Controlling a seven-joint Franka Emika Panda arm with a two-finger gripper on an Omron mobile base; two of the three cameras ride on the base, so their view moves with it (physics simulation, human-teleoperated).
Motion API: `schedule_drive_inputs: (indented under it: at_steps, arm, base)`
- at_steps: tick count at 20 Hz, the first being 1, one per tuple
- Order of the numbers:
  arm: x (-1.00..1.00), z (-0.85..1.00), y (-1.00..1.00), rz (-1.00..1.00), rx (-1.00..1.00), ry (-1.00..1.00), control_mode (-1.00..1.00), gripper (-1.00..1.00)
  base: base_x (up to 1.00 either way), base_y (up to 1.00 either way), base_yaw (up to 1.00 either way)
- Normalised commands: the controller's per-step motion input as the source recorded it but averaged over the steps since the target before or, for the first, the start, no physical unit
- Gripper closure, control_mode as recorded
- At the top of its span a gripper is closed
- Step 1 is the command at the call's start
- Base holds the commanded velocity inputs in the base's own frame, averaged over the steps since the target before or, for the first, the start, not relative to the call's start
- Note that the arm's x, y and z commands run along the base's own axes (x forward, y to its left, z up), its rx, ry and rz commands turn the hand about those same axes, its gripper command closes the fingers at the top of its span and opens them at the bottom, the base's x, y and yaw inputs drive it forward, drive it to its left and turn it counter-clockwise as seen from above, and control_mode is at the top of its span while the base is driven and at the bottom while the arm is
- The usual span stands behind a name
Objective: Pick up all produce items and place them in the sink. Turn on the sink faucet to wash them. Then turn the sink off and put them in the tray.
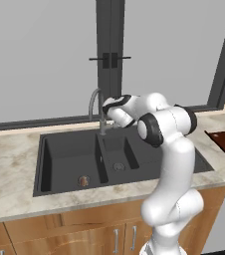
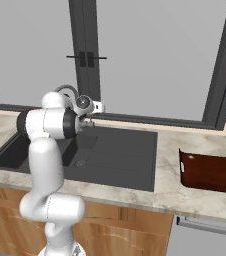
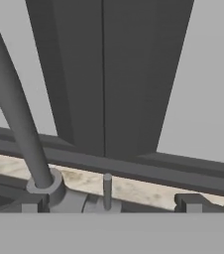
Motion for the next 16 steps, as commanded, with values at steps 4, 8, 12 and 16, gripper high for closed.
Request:
schedule_drive_inputs:
  at_steps: [4, 8, 12, 16]
  arm:
    - [0.21, -0.24, 0.00, 0.02, 0.00, 0.00, -1.00, -1.00]
    - [0.22, -0.27, 0.00, 0.01, 0.00, 0.00, -1.00, -1.00]
    - [0.17, -0.25, 0.05, 0.00, 0.00, 0.00, -1.00, -1.00]
    - [0.15, -0.19, 0.14, 0.00, 0.00, 0.00, -1.00, -1.00]
  base:
    - [0.00, 0.00, 0.00]
    - [0.00, 0.00, 0.00]
    - [0.00, 0.00, 0.00]
    - [0.00, 0.00, 0.00]
